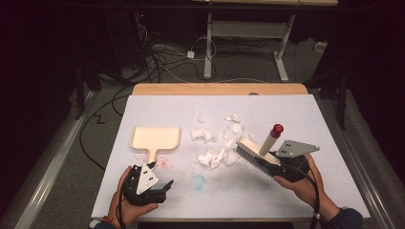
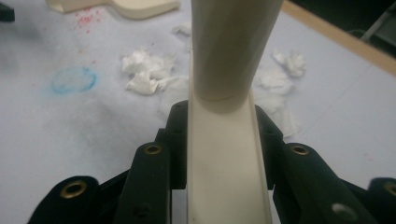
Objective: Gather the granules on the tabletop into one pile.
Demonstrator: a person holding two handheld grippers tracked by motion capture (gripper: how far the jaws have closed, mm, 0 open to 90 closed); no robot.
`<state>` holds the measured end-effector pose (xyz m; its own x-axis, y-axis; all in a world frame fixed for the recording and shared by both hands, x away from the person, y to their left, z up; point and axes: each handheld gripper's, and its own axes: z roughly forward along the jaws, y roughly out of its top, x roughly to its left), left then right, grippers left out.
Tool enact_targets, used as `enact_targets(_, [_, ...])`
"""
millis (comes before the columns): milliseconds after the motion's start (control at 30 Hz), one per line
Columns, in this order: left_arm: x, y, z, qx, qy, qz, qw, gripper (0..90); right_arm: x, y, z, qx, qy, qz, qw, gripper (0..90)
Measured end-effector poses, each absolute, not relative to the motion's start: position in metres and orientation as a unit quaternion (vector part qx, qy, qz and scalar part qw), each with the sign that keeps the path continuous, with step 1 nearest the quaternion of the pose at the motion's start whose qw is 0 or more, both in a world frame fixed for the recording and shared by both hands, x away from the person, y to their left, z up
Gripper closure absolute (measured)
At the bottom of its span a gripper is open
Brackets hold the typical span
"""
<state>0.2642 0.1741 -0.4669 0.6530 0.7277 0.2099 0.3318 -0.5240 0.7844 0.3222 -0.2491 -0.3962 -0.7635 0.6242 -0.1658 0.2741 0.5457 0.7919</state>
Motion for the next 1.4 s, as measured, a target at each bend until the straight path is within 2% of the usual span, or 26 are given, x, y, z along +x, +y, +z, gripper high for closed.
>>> enact_targets(167, [0.265,0.173,-0.466,0.831,0.319,0.269,0.368,18.7,0.336,-0.264,-0.383,0.272,0.837,0.407,0.245,67.8])
enact_targets(400, [0.268,0.171,-0.467,0.833,0.320,0.263,0.368,18.7,0.397,-0.279,-0.383,0.288,0.823,0.388,0.299,67.8])
enact_targets(600, [0.267,0.172,-0.469,0.833,0.327,0.253,0.369,18.7,0.446,-0.267,-0.392,0.297,0.829,0.372,0.293,67.8])
enact_targets(800, [0.267,0.174,-0.470,0.832,0.330,0.248,0.371,18.7,0.477,-0.240,-0.401,0.292,0.836,0.360,0.295,67.8])
enact_targets(967, [0.266,0.176,-0.470,0.831,0.331,0.244,0.374,18.7,0.495,-0.223,-0.412,0.288,0.844,0.339,0.300,67.8])
enact_targets(1067, [0.267,0.176,-0.471,0.832,0.328,0.239,0.377,18.7,0.501,-0.218,-0.419,0.271,0.851,0.317,0.319,67.8])
enact_targets(1400, [0.266,0.174,-0.472,0.837,0.325,0.237,0.371,18.7,0.492,-0.217,-0.427,0.243,0.868,0.344,0.263,67.8])
